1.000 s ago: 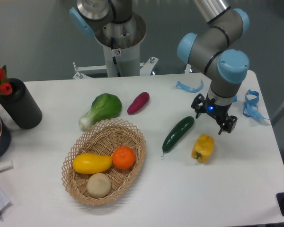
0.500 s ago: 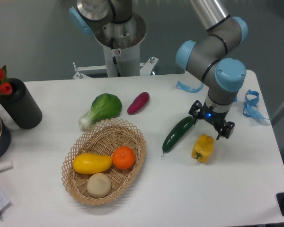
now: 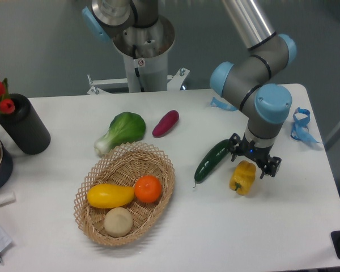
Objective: Pick up the yellow pepper from the table
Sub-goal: 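Lower the gripper around the yellow pepper and close on it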
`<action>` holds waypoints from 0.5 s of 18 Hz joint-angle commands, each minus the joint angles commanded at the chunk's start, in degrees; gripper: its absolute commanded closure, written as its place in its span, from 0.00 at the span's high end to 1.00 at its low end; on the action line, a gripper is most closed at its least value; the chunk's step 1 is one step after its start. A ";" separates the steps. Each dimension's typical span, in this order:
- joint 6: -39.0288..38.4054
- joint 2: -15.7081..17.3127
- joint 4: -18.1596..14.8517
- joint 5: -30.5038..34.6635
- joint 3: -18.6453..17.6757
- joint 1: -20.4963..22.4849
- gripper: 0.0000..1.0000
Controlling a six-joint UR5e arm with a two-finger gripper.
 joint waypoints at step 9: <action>0.70 -2.11 1.58 0.18 1.05 -0.44 0.76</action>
